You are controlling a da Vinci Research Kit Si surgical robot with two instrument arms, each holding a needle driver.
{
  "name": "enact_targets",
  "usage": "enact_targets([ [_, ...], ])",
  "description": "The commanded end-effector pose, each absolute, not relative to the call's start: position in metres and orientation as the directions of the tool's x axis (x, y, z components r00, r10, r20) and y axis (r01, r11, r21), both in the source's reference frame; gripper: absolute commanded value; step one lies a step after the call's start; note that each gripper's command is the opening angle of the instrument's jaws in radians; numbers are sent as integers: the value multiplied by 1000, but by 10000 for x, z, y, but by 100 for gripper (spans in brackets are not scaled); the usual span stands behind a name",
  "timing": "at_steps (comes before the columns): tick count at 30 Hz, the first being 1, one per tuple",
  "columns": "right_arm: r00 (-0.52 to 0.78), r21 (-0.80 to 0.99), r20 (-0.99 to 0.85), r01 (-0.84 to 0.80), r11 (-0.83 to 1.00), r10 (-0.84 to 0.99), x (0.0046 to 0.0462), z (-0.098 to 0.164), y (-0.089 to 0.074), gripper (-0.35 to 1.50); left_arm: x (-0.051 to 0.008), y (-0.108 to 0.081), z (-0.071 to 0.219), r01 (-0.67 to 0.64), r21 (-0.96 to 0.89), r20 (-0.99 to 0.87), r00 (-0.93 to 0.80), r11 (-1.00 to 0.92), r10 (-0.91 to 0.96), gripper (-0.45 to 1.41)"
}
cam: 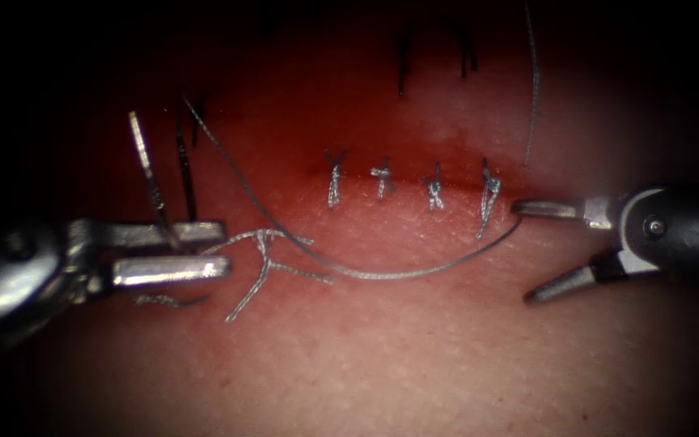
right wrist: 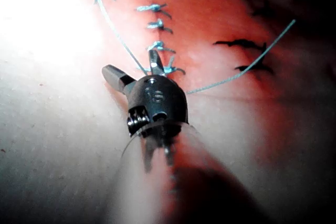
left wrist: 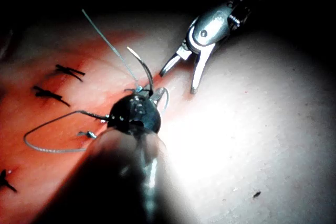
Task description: Wound Closure
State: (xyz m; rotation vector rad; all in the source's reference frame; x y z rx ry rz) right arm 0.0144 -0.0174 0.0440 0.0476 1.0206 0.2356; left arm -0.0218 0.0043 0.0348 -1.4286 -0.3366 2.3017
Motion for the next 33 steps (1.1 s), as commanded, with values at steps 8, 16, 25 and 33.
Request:
enact_targets([
  [8,551,133,-811,-152,979,196,160,478,-177,42,-226,45,352,-211,-410,-798,-388,-887,461,-23],
  [16,587,237,-770,-99,966,249,162,477,-194,-35,-227,44,349,-205,-408,-801,-386,-890,457,-23],
  [25,563,284,-788,-27,958,250,178,424,-227,-35,-229,43,351,-204,-408,-802,-385,-890,456,-23],
  [33,561,293,-793,10,956,237,192,408,-239,-35,-231,43,353,-206,-406,-803,-385,-890,455,-23],
])
